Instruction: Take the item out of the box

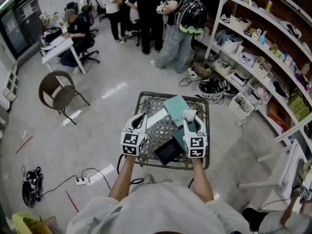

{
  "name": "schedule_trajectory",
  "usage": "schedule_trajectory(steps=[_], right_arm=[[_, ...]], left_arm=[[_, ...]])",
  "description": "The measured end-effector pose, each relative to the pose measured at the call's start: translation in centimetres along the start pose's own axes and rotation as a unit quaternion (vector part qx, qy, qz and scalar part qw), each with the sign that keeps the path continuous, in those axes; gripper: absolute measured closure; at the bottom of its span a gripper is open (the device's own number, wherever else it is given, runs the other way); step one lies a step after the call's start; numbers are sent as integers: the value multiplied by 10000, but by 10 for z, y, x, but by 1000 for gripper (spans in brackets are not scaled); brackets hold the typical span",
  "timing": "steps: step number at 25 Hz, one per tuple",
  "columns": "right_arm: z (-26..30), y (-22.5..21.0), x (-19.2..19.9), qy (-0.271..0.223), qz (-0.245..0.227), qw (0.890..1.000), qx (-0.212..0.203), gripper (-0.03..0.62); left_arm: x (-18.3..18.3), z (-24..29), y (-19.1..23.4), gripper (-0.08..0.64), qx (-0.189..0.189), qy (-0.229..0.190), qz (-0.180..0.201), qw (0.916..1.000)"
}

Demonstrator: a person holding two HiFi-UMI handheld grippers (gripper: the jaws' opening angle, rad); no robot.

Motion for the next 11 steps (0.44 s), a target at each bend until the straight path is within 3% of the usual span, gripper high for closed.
schedule_trajectory(steps=[11], right_arm=[[4, 1, -1, 27, -79, 10000, -24, 446]], left_arm=[[0, 5, 1, 555, 43, 3, 5, 10000]])
Point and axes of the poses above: the fingertips, and each gripper's own axes: z forward along the fingers, y to its left, x out of its underside, the point moved 1 cm from there along -z, backward along the fingers, and after that the axes turned 9 degrees about -z, right-handed, at the moved point
